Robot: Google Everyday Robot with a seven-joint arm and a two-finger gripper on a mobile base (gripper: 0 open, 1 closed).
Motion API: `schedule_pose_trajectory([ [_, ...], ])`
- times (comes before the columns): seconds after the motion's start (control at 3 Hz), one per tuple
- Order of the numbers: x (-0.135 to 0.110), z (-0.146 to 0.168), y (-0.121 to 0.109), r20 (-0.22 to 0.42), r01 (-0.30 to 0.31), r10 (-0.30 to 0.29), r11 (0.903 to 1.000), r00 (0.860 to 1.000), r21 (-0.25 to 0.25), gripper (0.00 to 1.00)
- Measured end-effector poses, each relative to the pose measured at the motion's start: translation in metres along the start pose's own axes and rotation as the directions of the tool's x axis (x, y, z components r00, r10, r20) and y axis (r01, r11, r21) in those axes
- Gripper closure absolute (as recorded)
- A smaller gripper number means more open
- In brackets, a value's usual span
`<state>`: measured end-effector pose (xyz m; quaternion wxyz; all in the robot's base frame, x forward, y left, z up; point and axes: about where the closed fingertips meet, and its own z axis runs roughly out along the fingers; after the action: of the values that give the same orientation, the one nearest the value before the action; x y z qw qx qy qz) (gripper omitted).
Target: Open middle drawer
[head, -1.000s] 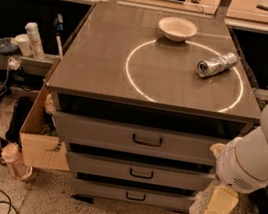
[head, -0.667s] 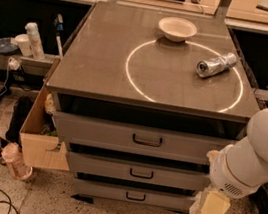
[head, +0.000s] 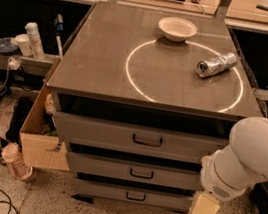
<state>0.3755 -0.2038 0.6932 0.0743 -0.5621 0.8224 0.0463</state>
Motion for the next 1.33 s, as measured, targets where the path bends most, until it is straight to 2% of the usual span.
schedule_pose_trajectory([
  [0.33, 0.001, 0.017, -0.001, -0.021, -0.015, 0.015, 0.9999, 1.000, -0.006, 0.00],
  [0.67, -0.013, 0.053, -0.014, -0.060, -0.021, 0.020, 0.9997, 0.998, -0.011, 0.00],
  [1.33, -0.012, 0.053, -0.012, -0.059, -0.021, 0.021, 0.9998, 0.998, 0.009, 0.00],
])
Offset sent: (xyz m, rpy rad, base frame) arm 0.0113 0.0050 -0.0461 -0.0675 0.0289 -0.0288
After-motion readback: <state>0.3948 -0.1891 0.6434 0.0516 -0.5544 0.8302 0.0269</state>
